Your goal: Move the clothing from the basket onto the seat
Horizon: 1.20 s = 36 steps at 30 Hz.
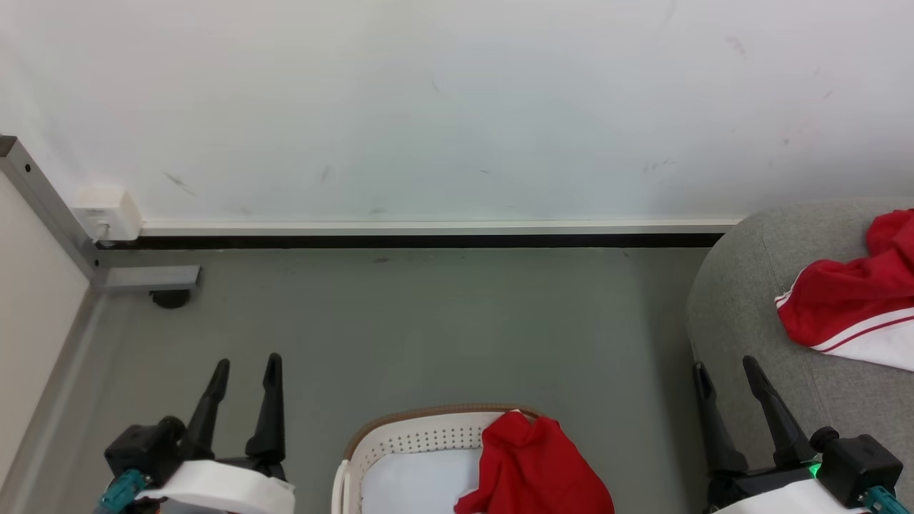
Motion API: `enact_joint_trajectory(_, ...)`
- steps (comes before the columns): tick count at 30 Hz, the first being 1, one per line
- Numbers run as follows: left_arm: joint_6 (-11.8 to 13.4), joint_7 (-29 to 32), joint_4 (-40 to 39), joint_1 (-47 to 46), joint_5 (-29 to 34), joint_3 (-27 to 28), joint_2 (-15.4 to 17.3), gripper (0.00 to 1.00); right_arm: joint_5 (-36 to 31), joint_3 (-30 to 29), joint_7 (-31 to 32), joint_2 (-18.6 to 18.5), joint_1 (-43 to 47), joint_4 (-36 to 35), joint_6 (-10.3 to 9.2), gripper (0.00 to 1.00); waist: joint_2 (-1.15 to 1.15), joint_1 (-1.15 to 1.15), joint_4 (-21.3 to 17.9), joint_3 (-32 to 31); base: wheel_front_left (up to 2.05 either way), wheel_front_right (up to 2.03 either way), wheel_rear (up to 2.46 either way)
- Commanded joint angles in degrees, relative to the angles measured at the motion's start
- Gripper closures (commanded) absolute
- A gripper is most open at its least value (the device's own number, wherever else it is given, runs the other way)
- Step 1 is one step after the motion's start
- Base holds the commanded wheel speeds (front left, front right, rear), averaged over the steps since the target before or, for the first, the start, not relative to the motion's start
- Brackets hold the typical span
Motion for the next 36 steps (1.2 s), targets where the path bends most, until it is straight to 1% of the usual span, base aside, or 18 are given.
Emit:
enact_joint_trajectory(1, 0.07, -0.02, 0.06, -0.38, -0.14, -0.09, 0.29, 0.00, 0.14, 0.03, -0.18, -0.02, -0.61, 0.16, -0.13, 0.00, 0.00, 0.00, -0.08, 0.00, 0.00, 0.00, 0.00)
enact_joint_trajectory(7, 0.07, -0.02, -0.02, -0.44, -0.43, -0.24, 0.52, 0.00, 0.46, 0.28, -0.18, -0.37, -0.94, 0.47, -0.13, 0.00, 0.00, 0.00, -0.63, 0.06, 0.00, 0.00, 0.00)
enact_joint_trajectory(11, 0.06, -0.02, -0.24, -0.62, -0.54, -0.70, 0.67, 0.00, 0.33, 0.42, -0.18, -0.85, -1.24, 0.82, -0.13, 0.00, 0.00, 0.00, -1.78, 0.68, 0.00, 0.00, 0.00)
enact_joint_trajectory(17, 0.06, -0.02, -0.62, -1.42, -1.00, -2.05, 1.69, 0.00, -0.52, -0.40, -0.13, -1.06, -1.90, 1.49, -0.13, 0.00, 0.00, 0.00, -4.84, 3.51, 0.00, 0.00, 0.00)
enact_joint_trajectory(25, 0.06, -0.02, -0.63, -4.17, -2.80, -5.05, 4.43, 0.00, -1.74, -1.41, -0.10, -0.40, -4.14, 0.89, -0.13, 0.00, 0.00, 0.00, -9.89, 9.61, 0.00, 0.00, 0.00)
enact_joint_trajectory(30, 0.06, -0.02, 1.33, -6.25, -4.37, -9.25, 6.74, 0.00, -2.48, -2.11, -0.10, 0.40, -5.15, 0.10, -0.13, 0.00, 0.00, 0.00, -12.70, 13.20, 0.00, 0.00, 0.00)
enact_joint_trajectory(36, 0.06, 1.03, 8.72, -11.09, -6.36, -17.05, 10.63, 0.00, -2.88, -2.27, -0.11, 1.59, -6.49, -1.20, -0.13, 0.00, 0.00, 0.00, -15.39, 18.18, 0.00, 0.00, 0.00)
